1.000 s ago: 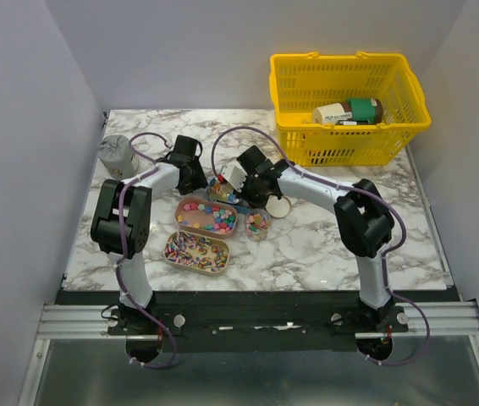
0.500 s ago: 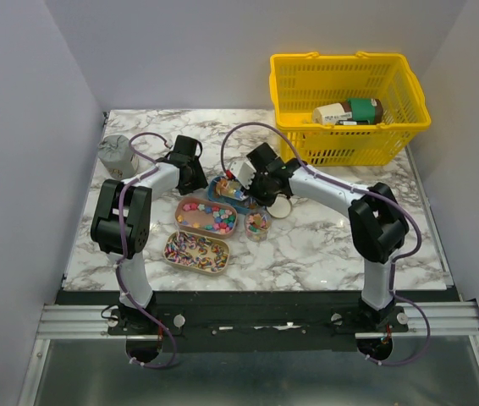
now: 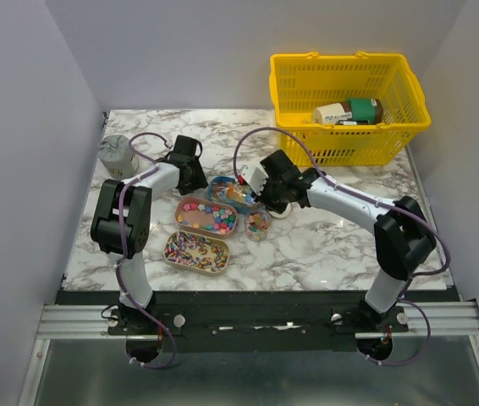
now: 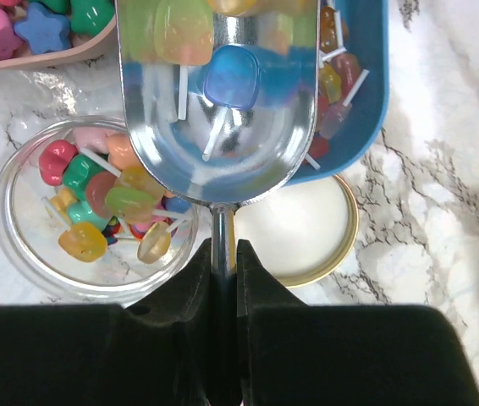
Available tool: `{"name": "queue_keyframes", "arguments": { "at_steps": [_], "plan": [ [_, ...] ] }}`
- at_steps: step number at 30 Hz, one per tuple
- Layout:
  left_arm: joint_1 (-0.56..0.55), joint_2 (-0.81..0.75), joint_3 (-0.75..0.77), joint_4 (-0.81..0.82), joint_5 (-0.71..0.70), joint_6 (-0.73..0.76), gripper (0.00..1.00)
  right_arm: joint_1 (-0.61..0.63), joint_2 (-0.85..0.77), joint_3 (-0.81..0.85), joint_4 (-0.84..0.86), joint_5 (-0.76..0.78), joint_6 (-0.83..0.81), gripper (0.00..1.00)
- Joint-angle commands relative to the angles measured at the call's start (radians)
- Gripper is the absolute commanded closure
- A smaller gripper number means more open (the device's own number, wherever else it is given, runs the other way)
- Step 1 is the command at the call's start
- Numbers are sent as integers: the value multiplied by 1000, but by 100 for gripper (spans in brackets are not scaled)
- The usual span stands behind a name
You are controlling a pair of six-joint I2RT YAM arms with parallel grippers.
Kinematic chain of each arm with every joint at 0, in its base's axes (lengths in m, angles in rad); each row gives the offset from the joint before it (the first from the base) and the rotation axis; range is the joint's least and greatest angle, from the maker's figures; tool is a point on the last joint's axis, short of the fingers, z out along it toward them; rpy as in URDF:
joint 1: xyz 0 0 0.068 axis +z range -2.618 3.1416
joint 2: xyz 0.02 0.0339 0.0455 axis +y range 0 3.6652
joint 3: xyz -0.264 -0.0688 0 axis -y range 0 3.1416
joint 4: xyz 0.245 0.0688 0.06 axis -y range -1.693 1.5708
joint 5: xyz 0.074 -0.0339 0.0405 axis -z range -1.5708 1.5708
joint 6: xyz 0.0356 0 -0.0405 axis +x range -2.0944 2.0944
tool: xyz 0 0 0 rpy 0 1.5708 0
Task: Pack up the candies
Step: Scoop the fake candies from the storage box.
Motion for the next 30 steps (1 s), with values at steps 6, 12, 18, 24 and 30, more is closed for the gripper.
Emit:
{"name": "queue_keyframes", "arguments": {
  "at_steps": [6,12,18,24,30],
  "plan": [
    [-5,-17,-6,-16,-13,-7,43,-6,-132,-73,63,25,30,99],
    [-5,-19,-4,-19,-15,-4,43,-6,-219,-134,63,38,49,99],
    [-5,-19,-4,-17,-15,-2,43,-6,-290,-173,-1,33,55,99],
    [-5,-20,-6,-19,-13,-2,43,-6,-359,-207,-107,24,62,99],
    [-5,-17,-6,-19,-12,-4,43,-6,-400,-204,-241,4,69,99]
  ]
}}
